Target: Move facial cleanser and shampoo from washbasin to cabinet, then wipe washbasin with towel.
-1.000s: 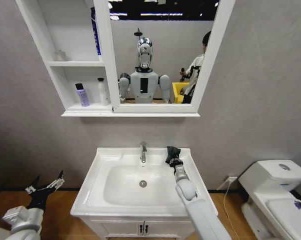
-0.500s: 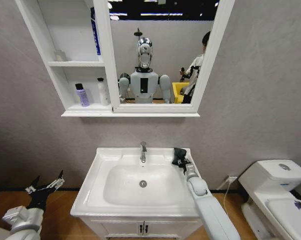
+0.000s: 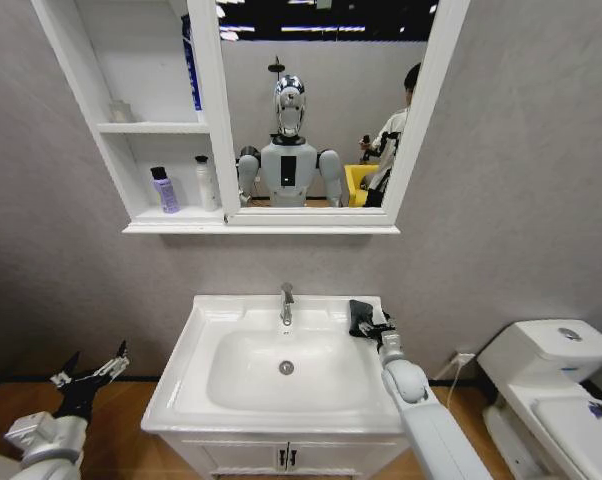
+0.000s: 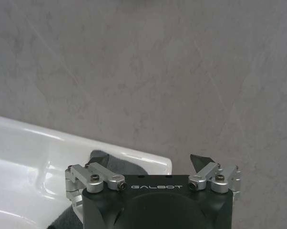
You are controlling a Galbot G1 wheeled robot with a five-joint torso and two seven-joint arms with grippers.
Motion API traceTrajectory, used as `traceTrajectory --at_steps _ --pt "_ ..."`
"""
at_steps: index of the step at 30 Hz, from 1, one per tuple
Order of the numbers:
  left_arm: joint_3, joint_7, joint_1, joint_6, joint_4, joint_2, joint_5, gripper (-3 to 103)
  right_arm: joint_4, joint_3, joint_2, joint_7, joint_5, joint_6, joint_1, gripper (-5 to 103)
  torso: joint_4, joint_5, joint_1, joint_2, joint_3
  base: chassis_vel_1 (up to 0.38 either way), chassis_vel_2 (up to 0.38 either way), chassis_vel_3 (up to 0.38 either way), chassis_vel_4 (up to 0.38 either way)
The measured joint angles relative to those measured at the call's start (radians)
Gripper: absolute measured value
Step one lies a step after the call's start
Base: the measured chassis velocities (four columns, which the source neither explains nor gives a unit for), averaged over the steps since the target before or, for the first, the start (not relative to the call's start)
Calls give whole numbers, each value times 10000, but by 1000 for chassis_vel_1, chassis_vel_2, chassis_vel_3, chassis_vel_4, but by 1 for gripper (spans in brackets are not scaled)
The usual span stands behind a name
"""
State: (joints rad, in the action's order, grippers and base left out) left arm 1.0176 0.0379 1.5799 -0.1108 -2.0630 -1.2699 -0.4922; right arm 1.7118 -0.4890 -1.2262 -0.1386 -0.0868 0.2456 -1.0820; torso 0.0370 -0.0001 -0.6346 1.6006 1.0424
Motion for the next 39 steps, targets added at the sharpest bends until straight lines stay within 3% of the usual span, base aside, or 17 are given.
traceTrajectory --at_steps 7,14,19,24,39 --pt "1 0 0 0 0 0 0 100 2100 -545 -319 -25 -259 -344 -2159 100 0 2 1 0 0 0 0 0 0" --pt "0 0 0 -1 0 0 0 100 4461 -794 -1168 -440 677 -633 -4920 100 -1 -1 2 2 -1 0 0 0 0" --pt "0 0 0 -1 0 0 0 100 5309 -623 -1708 -625 1754 -1444 -6531 100 -1 -1 -1 2 0 15 -9 -14 12" --pt "0 0 0 -1 0 0 0 100 5576 -618 -1745 -928 1972 -1716 -6941 100 3 0 -2 1 1 103 -91 -89 91" --pt "-1 0 2 0 0 0 0 100 6138 -545 -1667 -1151 2114 -1504 -6988 100 1 0 -1 -1 2 235 -235 -232 236"
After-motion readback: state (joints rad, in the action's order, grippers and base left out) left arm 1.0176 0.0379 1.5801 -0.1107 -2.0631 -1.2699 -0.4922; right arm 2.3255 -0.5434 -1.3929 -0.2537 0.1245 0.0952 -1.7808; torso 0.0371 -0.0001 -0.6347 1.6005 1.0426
